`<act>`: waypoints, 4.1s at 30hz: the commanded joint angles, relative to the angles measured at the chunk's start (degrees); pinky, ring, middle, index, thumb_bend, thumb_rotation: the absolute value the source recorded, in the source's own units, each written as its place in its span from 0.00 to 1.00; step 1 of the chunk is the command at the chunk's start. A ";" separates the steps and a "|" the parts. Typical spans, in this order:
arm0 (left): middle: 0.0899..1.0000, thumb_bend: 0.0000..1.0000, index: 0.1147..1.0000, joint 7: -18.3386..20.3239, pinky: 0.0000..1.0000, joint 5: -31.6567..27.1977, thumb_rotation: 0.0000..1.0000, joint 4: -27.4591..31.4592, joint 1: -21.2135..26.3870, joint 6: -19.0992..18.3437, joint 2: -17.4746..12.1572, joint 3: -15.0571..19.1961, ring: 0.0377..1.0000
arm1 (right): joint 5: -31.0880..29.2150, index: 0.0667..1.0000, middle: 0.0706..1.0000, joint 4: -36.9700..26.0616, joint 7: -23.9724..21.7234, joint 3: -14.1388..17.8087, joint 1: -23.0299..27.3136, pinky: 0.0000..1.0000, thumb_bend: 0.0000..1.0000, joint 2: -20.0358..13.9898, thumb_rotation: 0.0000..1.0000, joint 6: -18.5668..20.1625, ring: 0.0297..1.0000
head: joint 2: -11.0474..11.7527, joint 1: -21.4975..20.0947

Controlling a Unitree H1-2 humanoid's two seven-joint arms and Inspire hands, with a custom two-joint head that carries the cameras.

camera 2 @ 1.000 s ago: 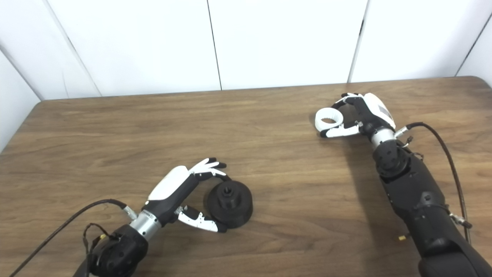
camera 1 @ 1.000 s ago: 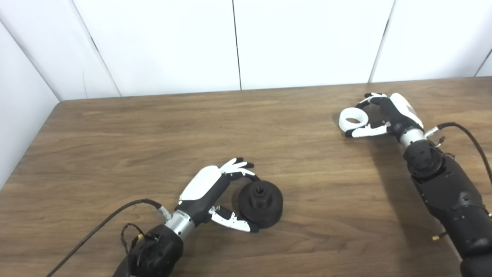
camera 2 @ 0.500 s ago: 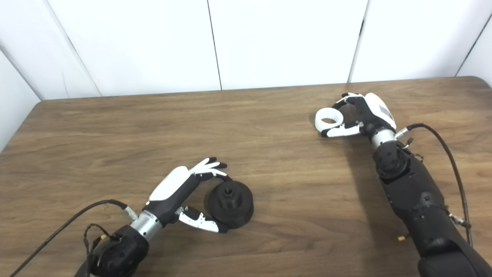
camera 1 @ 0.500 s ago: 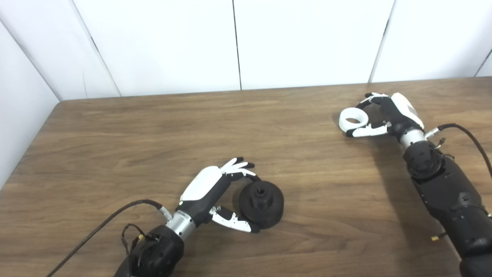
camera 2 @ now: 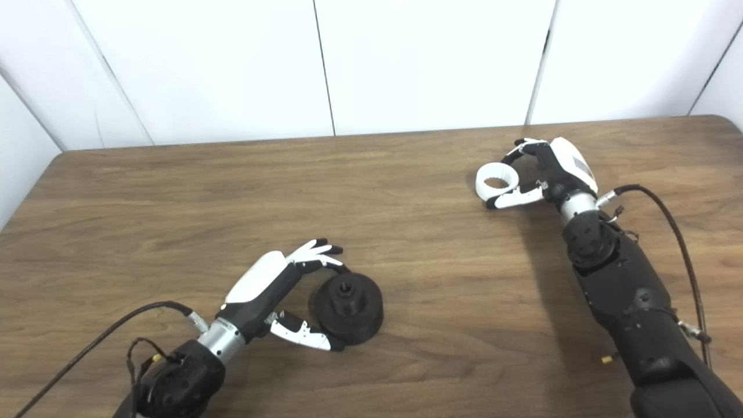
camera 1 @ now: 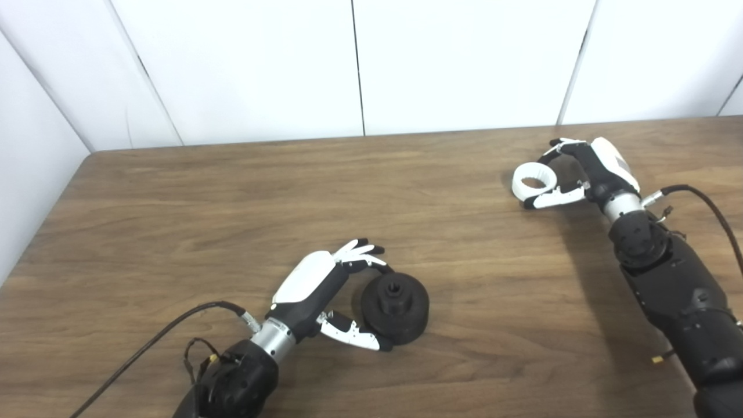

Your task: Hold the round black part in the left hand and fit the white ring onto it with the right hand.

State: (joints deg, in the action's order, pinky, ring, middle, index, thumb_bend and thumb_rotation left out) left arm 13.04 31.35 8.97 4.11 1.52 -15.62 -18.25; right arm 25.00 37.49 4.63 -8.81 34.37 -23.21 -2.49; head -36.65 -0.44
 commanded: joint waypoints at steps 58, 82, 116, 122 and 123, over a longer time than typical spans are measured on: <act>0.89 0.86 0.62 0.73 0.92 0.75 0.25 0.15 1.18 -0.80 -0.41 -0.15 0.98 | -0.03 0.45 0.85 -65.61 -25.79 -6.95 -18.68 0.85 0.52 5.16 0.15 23.47 0.94 | -1.74 0.90; 0.89 0.86 0.61 0.67 0.87 1.50 0.27 0.84 1.18 -1.60 0.19 -0.75 0.97 | 0.67 0.45 0.85 -64.44 -26.42 -10.06 -20.08 0.84 0.52 8.23 0.15 22.23 0.94 | -2.68 0.85; 0.88 0.85 0.61 -0.56 0.89 2.45 0.28 -0.39 1.95 -1.23 2.77 -1.26 0.97 | 0.76 0.45 0.85 -58.49 -25.53 -10.74 -20.49 0.84 0.52 9.66 0.15 18.56 0.94 | -2.77 2.36; 0.89 0.85 0.61 -0.27 0.88 2.77 0.30 -0.16 2.27 -1.54 3.06 -1.39 0.97 | 1.15 0.45 0.85 -58.69 -26.10 -11.20 -20.54 0.84 0.52 9.27 0.15 18.48 0.95 | -2.88 2.82; 0.89 0.85 0.61 -0.23 0.88 2.74 0.30 -0.14 2.28 -1.59 3.10 -1.39 0.97 | 1.26 0.45 0.85 -58.73 -26.17 -11.27 -20.54 0.83 0.52 9.20 0.15 18.49 0.95 | -2.88 2.82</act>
State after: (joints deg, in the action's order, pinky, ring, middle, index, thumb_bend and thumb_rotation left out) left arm 12.55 33.95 8.67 4.97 -0.07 -12.77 -19.34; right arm 26.23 -20.10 -22.12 -20.00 12.32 -14.04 18.69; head -39.46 2.37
